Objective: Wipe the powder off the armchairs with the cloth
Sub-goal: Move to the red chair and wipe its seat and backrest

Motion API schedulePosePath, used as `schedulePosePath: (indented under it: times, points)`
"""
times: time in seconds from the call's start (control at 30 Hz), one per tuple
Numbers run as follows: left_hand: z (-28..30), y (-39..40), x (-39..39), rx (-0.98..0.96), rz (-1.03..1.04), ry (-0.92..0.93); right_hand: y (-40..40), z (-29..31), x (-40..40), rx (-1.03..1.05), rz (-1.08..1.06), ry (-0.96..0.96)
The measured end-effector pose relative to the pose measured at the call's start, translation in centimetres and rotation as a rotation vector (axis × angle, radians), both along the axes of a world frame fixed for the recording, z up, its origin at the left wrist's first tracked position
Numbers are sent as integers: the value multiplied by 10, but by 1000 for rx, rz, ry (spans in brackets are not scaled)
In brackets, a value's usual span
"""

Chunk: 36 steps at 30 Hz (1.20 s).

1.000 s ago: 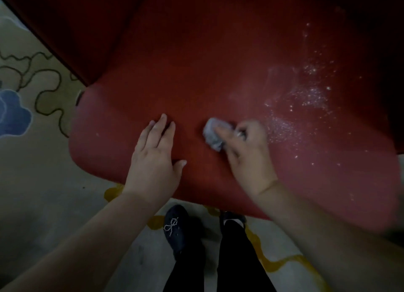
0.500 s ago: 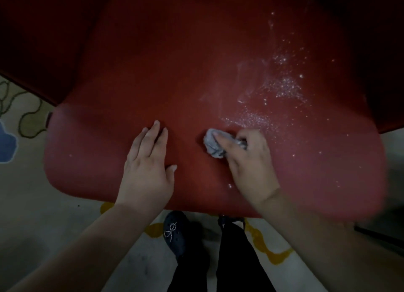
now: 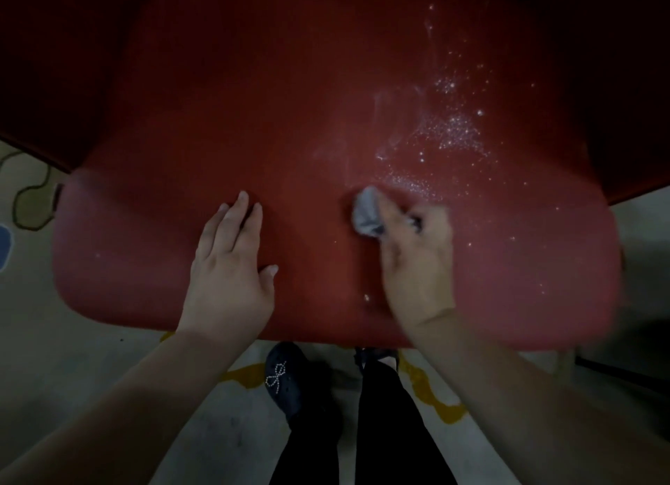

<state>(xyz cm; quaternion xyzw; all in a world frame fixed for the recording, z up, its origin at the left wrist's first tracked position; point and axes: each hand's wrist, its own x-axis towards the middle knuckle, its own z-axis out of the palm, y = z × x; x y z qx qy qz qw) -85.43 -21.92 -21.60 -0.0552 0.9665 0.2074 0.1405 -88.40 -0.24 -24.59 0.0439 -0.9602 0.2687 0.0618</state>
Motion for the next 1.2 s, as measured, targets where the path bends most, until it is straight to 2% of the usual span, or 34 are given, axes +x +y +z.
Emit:
schedulePosePath:
  times: [0.13,0.2,0.23,0.3,0.33,0.43,0.53,0.63,0.67,0.73,0.8,0.87,0.9,1.0,1.07,1.13,1.2]
  points:
    - [-1,-1,0,8,-10,12,25,0,40,29,-117,21]
    - [-2,0,1,6,0,15,2,0,65,-148,-169,-108]
    - [-2,0,1,7,5,18,-12,0,71,-167,-107,-109]
    - [-3,0,1,4,2,23,-33,-4,59,-68,93,-86]
    - [-3,0,1,0,-4,24,-35,-6,41,-55,93,-98]
    - [-3,-1,2,1,-22,10,-20,0,-4,-59,-113,-51]
    - [-1,-3,2,18,-21,-4,8,0,12,-5,-226,10]
    - [-1,-2,1,28,-9,-8,-16,11,47,-58,-123,-102]
    - [-2,-2,1,28,-1,-6,-29,13,52,-12,-26,-121]
    - [-3,-1,0,31,8,4,-49,10,43,-70,173,-153]
    - [-3,0,1,33,15,12,-45,3,15,7,182,-39]
    - [-2,0,1,33,17,-6,-26,-3,-4,-66,11,-6]
    - [-1,0,2,34,12,-10,-13,-9,-3,25,-49,68]
    - [1,-1,1,40,5,-13,-10,-16,34,12,-103,9]
    - [0,-2,1,36,1,1,-34,-9,50,-128,17,-48]
    - [-1,-1,0,34,6,17,-53,-8,40,-30,299,26]
    - [-1,1,0,27,19,15,-52,-8,-3,-41,295,43]
